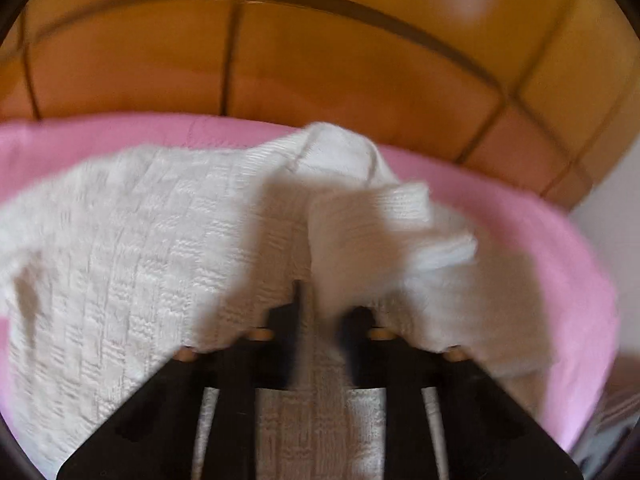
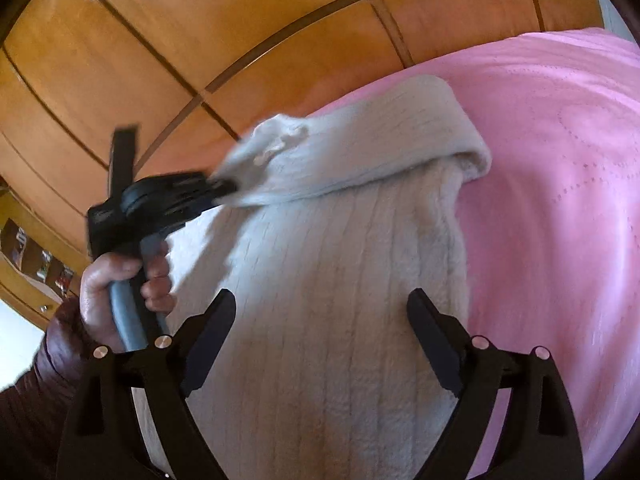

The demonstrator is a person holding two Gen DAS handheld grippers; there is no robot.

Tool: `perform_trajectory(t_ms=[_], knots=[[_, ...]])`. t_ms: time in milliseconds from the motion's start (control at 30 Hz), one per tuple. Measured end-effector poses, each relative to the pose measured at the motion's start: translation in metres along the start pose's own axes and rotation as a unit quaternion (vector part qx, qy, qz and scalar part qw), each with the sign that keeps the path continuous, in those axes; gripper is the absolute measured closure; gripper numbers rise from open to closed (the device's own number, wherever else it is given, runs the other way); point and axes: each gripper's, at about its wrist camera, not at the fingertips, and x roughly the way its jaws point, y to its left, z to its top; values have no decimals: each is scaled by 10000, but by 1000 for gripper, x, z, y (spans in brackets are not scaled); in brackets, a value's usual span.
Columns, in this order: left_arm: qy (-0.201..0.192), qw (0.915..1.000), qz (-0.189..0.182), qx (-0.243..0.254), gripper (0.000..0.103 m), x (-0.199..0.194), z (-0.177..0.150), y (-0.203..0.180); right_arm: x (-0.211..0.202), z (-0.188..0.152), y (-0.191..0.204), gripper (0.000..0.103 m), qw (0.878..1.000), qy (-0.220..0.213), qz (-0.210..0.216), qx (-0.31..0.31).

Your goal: Fold small clothes

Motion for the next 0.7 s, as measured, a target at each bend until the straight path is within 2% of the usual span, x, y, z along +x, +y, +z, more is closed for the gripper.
perform_trajectory(t_ms=[100,167,200,233,267,333,467,500,533,567,700], knots=[[-182,9983,-338,-439,97,-19,1,32,0,10,-4,16,9998,-132,40,134],[47,9950,-678,-728,97,-19,-2,53,1,17,-4,16,9996,-208,93,188],[92,9941,-640,-866,97,-19,-4,61,2,21,-2,16,9995,-237,99,164],[127,9929,-620,-1008,92,-20,-8,70,4,25,0,16,9995,-265,72,132],[177,9915,-635,-1121,80,-20,-12,78,6,29,3,16,9995,-294,40,112],[206,9854,-680,-1545,74,-20,-18,100,11,41,10,16,9993,-367,-1,65],[205,9672,-1140,-2261,74,-23,-18,132,20,64,22,16,9986,-492,-179,-103],[162,9670,-1136,-2276,74,-24,-15,134,23,67,24,16,9984,-506,-223,-141],[151,9701,-1082,-2167,80,-25,-12,134,27,72,27,16,9983,-497,-262,-185],[151,9728,-1036,-2064,98,-24,-10,131,32,76,29,16,9981,-478,-322,-214],[-122,9838,-792,-1601,98,-41,-6,123,63,82,40,16,9977,-274,-501,-360]])
